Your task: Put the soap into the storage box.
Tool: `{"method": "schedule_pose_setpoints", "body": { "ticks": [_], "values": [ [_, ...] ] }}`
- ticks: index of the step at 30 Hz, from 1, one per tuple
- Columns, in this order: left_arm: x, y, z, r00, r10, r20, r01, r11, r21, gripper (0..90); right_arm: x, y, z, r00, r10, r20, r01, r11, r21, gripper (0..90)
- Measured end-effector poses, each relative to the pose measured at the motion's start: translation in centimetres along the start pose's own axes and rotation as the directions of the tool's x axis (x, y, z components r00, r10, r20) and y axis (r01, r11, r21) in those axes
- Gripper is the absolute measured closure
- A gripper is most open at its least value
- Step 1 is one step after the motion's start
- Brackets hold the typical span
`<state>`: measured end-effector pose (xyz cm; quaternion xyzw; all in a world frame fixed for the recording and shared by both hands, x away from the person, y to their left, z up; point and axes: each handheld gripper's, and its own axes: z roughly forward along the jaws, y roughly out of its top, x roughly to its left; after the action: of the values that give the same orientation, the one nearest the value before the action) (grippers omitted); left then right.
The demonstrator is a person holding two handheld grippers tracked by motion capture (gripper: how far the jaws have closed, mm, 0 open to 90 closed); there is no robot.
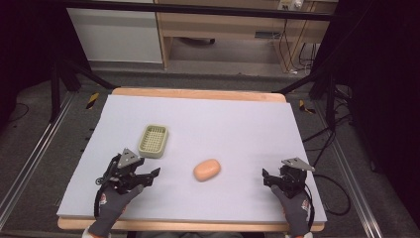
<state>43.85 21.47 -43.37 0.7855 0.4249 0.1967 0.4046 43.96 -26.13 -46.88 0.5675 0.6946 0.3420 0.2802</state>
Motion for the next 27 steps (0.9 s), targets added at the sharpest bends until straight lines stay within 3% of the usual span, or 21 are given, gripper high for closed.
{"method": "schedule_pose_setpoints", "body": {
  "ticks": [12, 27],
  "values": [
    [-1.4, 1.7, 0.5, 0.9993, 0.033, 0.015, -0.033, 0.9995, -0.003, 27.6, 0.0, -0.1, -0.1, 0.9999, -0.003, 0.013, 0.003, 1.000, -0.013, 6.7],
    [-3.2, 4.5, 1.3, 0.9958, 0.066, 0.065, -0.064, 0.9977, -0.023, 26.1, 0.0, 0.0, -0.1, 0.9997, -0.001, 0.024, 0.002, 1.000, -0.012, 6.4]
  ]
}}
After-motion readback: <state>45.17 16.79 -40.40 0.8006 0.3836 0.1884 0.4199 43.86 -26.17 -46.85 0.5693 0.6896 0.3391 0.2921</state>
